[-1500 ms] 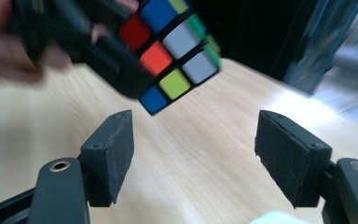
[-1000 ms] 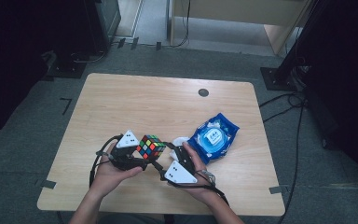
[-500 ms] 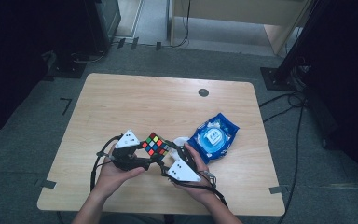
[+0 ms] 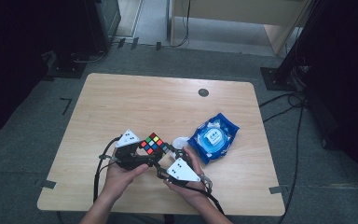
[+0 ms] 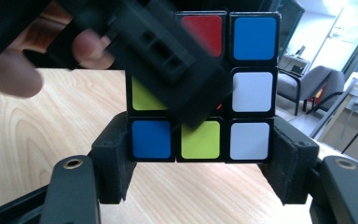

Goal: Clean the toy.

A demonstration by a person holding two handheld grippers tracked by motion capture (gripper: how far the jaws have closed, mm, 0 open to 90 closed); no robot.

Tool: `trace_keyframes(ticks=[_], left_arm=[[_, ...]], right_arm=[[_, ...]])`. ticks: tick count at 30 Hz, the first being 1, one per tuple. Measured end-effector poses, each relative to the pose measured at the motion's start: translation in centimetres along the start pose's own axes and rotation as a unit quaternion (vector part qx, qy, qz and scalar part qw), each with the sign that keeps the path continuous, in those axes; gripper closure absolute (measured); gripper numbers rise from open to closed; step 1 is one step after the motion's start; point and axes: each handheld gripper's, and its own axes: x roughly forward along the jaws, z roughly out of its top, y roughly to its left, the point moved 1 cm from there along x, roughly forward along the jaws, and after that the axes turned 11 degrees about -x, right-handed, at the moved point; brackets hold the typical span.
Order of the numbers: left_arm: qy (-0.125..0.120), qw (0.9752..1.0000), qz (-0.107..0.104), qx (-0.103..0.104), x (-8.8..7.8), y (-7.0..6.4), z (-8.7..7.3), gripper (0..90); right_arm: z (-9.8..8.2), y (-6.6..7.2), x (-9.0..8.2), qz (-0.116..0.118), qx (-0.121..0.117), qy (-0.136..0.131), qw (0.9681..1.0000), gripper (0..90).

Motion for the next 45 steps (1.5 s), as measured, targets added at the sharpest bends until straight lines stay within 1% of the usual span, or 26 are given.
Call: trace_keyframes(ticks=[2,3,5,6,7,9,10,11,12,14,17,18,19,21,23,25,27,29,33,36,37,39,40,43,44,45], left_arm=[[-0.002,1.0000,-0.006,0.004,-0.1,0.1,-0.1,30.4],[0.000,0.9999,-0.006,0.010,-0.1,0.0,-0.1,33.8],[-0.002,0.9998,0.003,0.019,-0.1,-0.3,-0.1,34.1],[-0.004,0.9998,0.005,0.021,-0.1,-0.4,-0.2,34.1],[-0.003,0.9997,0.007,0.024,0.0,-0.4,-0.2,34.2],[0.006,0.9997,0.000,0.024,0.1,-0.5,-0.2,34.2],[0.010,0.9995,-0.002,0.028,0.2,-0.6,-0.3,34.2],[0.011,0.9994,0.000,0.034,0.3,-0.7,-0.4,34.2],[0.010,0.9994,0.000,0.034,0.3,-0.7,-0.4,34.2],[0.009,0.9994,-0.008,0.033,0.3,-0.6,-0.4,34.2],[0.007,0.9992,-0.021,0.033,0.2,-0.6,-0.2,33.7],[0.002,0.9992,-0.027,0.030,0.1,-0.6,-0.2,31.5],[-0.002,0.9991,-0.032,0.027,0.0,-0.6,-0.1,25.7],[-0.013,0.9992,-0.032,0.020,-0.3,-0.6,0.1,17.3],[-0.027,0.9990,-0.031,0.015,-0.7,-0.4,0.3,16.3],[-0.037,0.9987,-0.035,0.004,-1.0,0.0,0.4,15.7],[-0.037,0.9988,-0.031,0.001,-1.0,0.2,0.4,15.7],[-0.036,0.9990,-0.027,0.000,-0.7,0.4,0.3,15.7],[-0.027,0.9995,-0.014,0.009,0.6,0.5,-0.4,15.9],[-0.009,0.9997,-0.002,0.022,2.5,0.2,-1.2,17.7],[-0.002,0.9995,0.003,0.033,3.2,0.0,-1.4,20.4],[0.009,0.9987,0.011,0.049,4.6,-0.6,-1.9,23.4],[0.014,0.9984,0.013,0.053,5.1,-0.8,-2.0,25.4],[0.042,0.9964,0.039,0.063,7.4,-1.3,-2.7,32.6],[0.050,0.9958,0.038,0.066,8.0,-1.4,-2.9,35.0],[0.060,0.9948,0.044,0.068,8.9,-1.5,-3.1,37.1]], right_arm=[[0.0,0.1,0.0,0.000,0.003,0.000,1.0000,34.5],[0.0,0.1,-0.1,-0.001,0.006,0.002,1.0000,34.5],[0.0,0.1,0.0,-0.002,0.003,0.008,1.0000,34.3],[0.0,0.1,0.0,-0.002,0.007,0.008,0.9999,34.2],[0.0,0.1,0.0,-0.004,0.008,0.007,0.9999,34.1],[0.1,0.1,0.0,-0.004,0.009,0.006,0.9999,33.0],[0.1,0.0,0.0,-0.003,0.011,0.006,0.9999,32.1],[0.1,0.0,0.0,-0.001,0.014,0.006,0.9999,31.7],[0.0,0.0,0.0,0.001,0.013,0.009,0.9999,32.5],[0.0,-0.1,-0.2,0.003,0.017,0.006,0.9998,34.2],[0.1,-0.3,-0.4,0.003,0.009,0.006,0.9999,34.3],[0.2,-0.4,-0.5,0.004,0.008,0.005,0.9999,34.3],[0.2,-0.5,-0.5,0.004,0.013,0.007,0.9999,34.3],[0.0,-1.1,-0.7,-0.003,0.014,0.014,0.9998,34.3],[-0.2,-1.9,-1.0,-0.010,0.017,0.023,0.9995,34.3],[-0.5,-2.9,-1.4,-0.021,0.009,0.034,0.9992,34.3],[-0.8,-4.0,-1.8,-0.033,-0.002,0.046,0.9984,34.3],[-1.2,-5.2,-2.3,-0.039,0.003,0.056,0.9976,34.3],[-1.7,-7.0,-3.1,-0.041,0.010,0.066,0.9969,34.3],[-2.0,-8.1,-3.7,-0.046,0.025,0.072,0.9960,34.3],[-2.1,-8.5,-3.9,-0.048,0.033,0.073,0.9956,34.3],[-2.4,-9.1,-4.1,-0.051,0.042,0.076,0.9949,34.3],[-2.5,-9.3,-4.2,-0.052,0.047,0.077,0.9946,34.3],[-2.7,-9.6,-4.4,-0.054,0.053,0.079,0.9940,34.3],[-2.7,-9.6,-4.4,-0.054,0.055,0.081,0.9937,34.3],[-2.7,-9.6,-4.4,-0.054,0.054,0.080,0.9938,34.3]])
